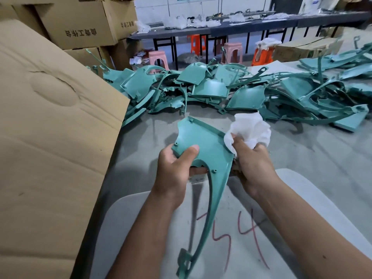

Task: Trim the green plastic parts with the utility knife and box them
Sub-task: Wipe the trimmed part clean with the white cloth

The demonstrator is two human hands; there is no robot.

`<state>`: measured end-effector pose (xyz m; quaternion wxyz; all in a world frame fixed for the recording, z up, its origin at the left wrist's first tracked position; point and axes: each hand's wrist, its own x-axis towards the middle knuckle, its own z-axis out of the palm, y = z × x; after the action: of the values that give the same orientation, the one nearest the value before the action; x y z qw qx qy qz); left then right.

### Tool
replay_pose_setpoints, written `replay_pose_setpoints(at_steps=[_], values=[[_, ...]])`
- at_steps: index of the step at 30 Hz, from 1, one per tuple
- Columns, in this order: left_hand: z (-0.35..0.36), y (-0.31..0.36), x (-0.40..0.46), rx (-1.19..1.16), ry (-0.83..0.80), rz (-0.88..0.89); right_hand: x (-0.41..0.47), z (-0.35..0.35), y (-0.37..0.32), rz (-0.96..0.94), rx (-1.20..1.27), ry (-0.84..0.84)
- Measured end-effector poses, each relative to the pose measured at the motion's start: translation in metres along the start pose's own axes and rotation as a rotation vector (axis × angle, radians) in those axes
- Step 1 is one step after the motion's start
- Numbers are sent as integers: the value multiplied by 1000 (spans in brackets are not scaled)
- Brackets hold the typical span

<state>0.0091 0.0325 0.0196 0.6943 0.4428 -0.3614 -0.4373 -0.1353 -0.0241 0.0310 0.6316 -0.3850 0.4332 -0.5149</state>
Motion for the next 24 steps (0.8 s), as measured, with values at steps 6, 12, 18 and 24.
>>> replay_pose_setpoints(at_steps=[6, 12, 18, 24], values=[[-1, -3, 7, 57, 259, 34, -13, 6, 10, 8, -195, -202], [-6, 3, 13, -150, 599, -33, -32, 11, 11, -345, -433, -586], [-21, 8, 19, -252, 842, -108, -34, 7, 13, -475, -751, -725], [-44, 15, 29, -423, 970, -57, -33, 1, 12, -510, -981, -755]])
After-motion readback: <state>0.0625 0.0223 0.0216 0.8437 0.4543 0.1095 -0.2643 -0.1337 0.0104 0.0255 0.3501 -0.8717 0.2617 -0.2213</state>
